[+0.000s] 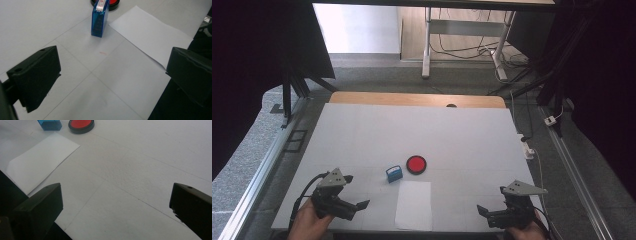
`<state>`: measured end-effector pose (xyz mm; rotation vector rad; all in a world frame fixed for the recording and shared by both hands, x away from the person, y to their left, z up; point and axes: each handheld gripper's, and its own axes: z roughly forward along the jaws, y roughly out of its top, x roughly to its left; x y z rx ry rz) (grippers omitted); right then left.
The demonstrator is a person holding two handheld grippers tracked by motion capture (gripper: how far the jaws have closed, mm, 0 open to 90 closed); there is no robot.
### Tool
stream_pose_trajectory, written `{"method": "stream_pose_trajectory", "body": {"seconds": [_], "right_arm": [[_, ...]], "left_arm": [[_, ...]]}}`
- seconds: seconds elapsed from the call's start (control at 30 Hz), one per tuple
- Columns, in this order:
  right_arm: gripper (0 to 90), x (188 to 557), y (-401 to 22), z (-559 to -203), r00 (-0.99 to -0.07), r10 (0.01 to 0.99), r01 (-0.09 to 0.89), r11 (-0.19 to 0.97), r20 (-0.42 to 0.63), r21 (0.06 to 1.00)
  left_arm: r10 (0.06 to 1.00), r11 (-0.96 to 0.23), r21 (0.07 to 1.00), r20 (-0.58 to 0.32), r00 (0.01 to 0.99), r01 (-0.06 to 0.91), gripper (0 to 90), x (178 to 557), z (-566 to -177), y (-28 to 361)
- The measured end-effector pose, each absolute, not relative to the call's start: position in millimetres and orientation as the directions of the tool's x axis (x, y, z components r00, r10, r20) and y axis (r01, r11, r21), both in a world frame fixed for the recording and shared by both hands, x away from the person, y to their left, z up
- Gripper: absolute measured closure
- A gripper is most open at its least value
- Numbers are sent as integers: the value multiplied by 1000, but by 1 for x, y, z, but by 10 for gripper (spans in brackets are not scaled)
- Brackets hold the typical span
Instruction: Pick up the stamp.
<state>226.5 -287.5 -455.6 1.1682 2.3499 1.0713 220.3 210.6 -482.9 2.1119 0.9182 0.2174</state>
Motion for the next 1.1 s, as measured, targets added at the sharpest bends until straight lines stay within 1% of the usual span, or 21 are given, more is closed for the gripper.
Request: {"method": "stream_pose_trajectory", "body": {"seconds": [0.27, 0.53, 0.73, 0.9, 1.1], "right_arm": [[0, 227, -287, -456, -623, 780, 555, 388, 58, 736], [0, 227, -287, -456, -627, 777, 554, 395, 56, 733], [0, 228, -286, -457, -629, 775, 555, 399, 54, 730], [0, 228, -286, -457, -630, 775, 556, 401, 54, 729], [0, 228, -286, -457, -632, 773, 554, 404, 52, 728]], "left_arm": [[672, -402, 742, -160, 723, 537, 0, 235, -484, 196], [656, -437, 732, -139, 742, 523, 0, 251, -485, 178], [645, -440, 725, -155, 748, 530, 0, 263, -488, 168], [647, -458, 716, -137, 750, 526, 0, 271, -489, 160], [657, -502, 690, -87, 749, 521, 0, 283, -495, 146]]}}
